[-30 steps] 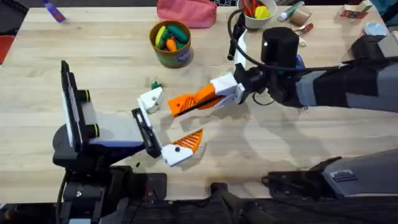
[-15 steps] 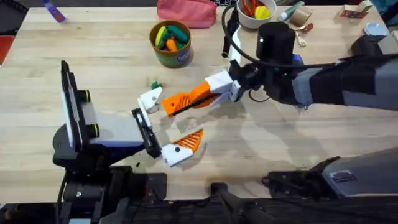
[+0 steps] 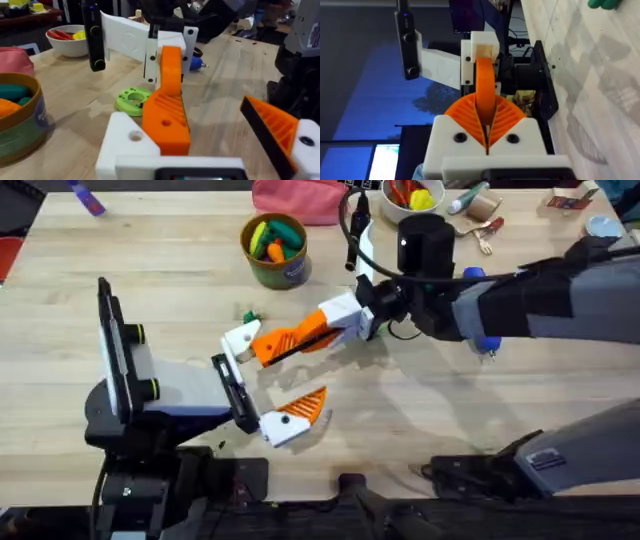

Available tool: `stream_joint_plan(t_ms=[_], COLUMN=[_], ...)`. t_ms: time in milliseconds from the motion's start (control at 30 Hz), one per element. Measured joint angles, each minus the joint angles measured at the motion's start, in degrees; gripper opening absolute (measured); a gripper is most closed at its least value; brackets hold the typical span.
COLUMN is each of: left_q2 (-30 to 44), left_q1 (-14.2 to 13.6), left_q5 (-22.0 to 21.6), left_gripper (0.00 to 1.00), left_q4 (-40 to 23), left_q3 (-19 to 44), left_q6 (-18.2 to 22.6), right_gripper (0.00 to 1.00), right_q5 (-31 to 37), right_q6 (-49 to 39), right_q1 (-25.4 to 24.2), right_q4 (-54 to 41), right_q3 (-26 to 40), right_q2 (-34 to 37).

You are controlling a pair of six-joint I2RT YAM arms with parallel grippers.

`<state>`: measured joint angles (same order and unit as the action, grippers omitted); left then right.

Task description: Pick up the gripper from the table and insert it into the empty holder that is missing its gripper. Then pick up a screw, insert it into the mounting hole, and use the screwdriver to tighten it. Finally, clean up the table by picking up the vegetable and placing it into the bucket.

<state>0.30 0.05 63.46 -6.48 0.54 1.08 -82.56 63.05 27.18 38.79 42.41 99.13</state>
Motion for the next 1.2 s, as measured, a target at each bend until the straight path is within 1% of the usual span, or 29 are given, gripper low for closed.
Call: stream_joint_plan(t_ms=[200, 467, 933, 1200], left_q2=[0.00, 0.00, 0.02, 0.02], left_q1=[0.00, 0.00, 0.15, 0.20], left_q5=[-0.04, -0.09, -0.24, -0.28], left_gripper=[0.985, 0.985, 0.985, 0.985], left_q4=[0.00, 0.00, 0.00, 0.00], left_q3=[0.00, 0.00, 0.00, 0.00], left_q6=[0.00, -0.22, -0.93, -1.09], right_gripper=[0.009, 0.009, 0.009, 0.009], right_q5=[0.74, 3.73, 9.25, 10.49], right_q6=[-1.69, -2.72, -1.23, -0.83], right_q1=[0.15, 1.22, 3.78, 4.33], right_q4=[0.04, 0.17, 0.49, 0.46], right_q3=[0.11, 0.60, 1.50, 1.96], right_q2=[0.00, 0.00, -0.02, 0.00])
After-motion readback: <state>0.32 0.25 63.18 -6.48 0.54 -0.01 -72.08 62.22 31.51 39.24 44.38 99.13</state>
